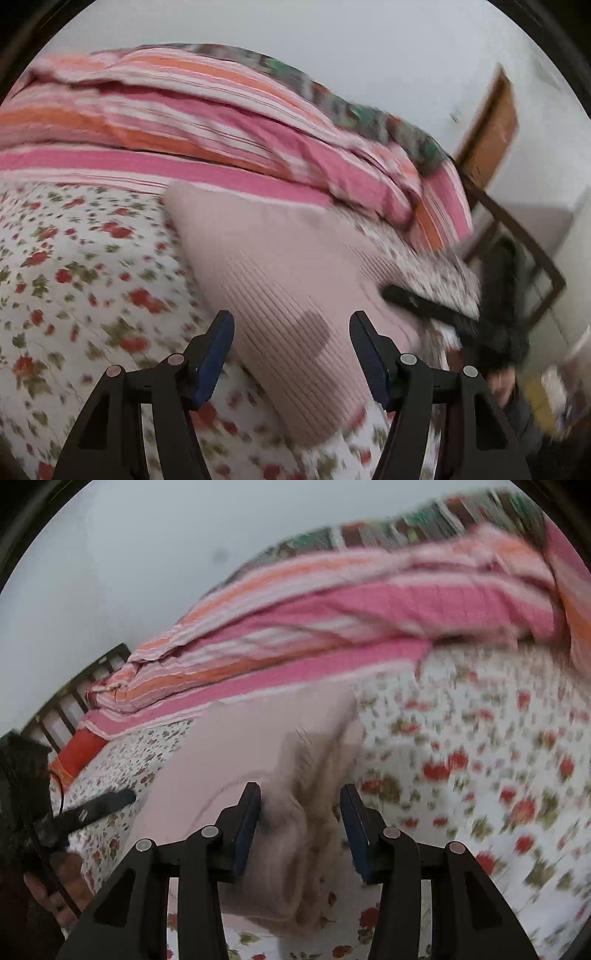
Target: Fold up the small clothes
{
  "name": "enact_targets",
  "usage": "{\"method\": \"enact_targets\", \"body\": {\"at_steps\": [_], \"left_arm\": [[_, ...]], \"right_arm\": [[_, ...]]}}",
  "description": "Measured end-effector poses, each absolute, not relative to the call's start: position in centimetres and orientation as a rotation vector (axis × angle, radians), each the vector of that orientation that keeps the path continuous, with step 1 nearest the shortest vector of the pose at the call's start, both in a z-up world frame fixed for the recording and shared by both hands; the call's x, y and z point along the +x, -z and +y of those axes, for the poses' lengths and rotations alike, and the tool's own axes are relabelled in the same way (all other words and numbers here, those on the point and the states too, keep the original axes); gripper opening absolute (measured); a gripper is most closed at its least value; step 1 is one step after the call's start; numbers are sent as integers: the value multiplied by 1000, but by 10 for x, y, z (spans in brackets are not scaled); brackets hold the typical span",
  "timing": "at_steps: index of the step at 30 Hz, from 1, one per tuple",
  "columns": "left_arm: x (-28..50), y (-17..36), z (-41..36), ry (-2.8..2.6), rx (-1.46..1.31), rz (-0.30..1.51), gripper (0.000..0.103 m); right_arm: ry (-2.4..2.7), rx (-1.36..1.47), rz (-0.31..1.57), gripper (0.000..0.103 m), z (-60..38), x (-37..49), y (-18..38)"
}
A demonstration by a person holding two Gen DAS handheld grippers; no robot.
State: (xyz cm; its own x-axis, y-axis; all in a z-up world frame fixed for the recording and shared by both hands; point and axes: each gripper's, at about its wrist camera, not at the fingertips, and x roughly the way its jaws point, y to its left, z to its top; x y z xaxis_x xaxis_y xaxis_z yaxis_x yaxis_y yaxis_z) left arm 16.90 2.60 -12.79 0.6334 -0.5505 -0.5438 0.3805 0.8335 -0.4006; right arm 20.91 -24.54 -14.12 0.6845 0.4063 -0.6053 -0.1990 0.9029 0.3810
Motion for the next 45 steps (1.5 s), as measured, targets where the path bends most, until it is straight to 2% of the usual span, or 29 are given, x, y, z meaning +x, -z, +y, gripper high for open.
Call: {"method": "enact_targets", "body": {"at_steps": [8, 10, 11, 12, 15, 20, 25, 28, 29, 30, 31, 34, 37, 41, 43, 45], "left_arm": [[123, 147, 4, 562, -75, 746, 62], [119, 150, 2, 509, -47, 721, 45], [118, 150, 3, 477, -35, 711, 27], [116, 147, 4, 469, -36, 685, 20], [111, 136, 16, 417, -27, 607, 15], [123, 144, 44, 413, -124, 673, 16], [114, 144, 41, 447, -91, 665, 22], [108, 135, 43, 490, -125, 613, 43], [108, 132, 42, 493, -134, 601, 51], [110, 129, 41, 497, -144, 589, 51], [114, 127, 40, 490, -155, 583, 51], [132, 121, 33, 475, -198, 586, 51], [147, 116, 32, 454, -242, 585, 51], [160, 118, 33, 429, -278, 602, 51], [168, 123, 32, 411, -286, 624, 51], [173, 125, 33, 407, -293, 638, 51]], "right_arm": [[-336, 277, 689, 45, -252, 192, 124], [-341, 255, 690, 44, -249, 189, 123], [-341, 244, 688, 41, -247, 188, 123], [-344, 229, 687, 37, -245, 186, 123], [-360, 236, 676, 34, -245, 185, 119], [-406, 249, 683, 34, -240, 184, 118], [-434, 228, 709, 34, -228, 183, 122], [-450, 211, 716, 33, -222, 181, 123], [-447, 203, 724, 29, -220, 181, 126], [-448, 197, 733, 24, -219, 182, 128], [-457, 193, 747, 9, -218, 182, 131], [-489, 158, 715, 6, -217, 173, 130], [-543, 149, 648, 5, -228, 160, 116], [-491, 96, 789, 4, -219, 170, 145], [-486, 99, 801, 5, -217, 171, 152], [-500, 119, 777, 12, -221, 170, 141]]}}
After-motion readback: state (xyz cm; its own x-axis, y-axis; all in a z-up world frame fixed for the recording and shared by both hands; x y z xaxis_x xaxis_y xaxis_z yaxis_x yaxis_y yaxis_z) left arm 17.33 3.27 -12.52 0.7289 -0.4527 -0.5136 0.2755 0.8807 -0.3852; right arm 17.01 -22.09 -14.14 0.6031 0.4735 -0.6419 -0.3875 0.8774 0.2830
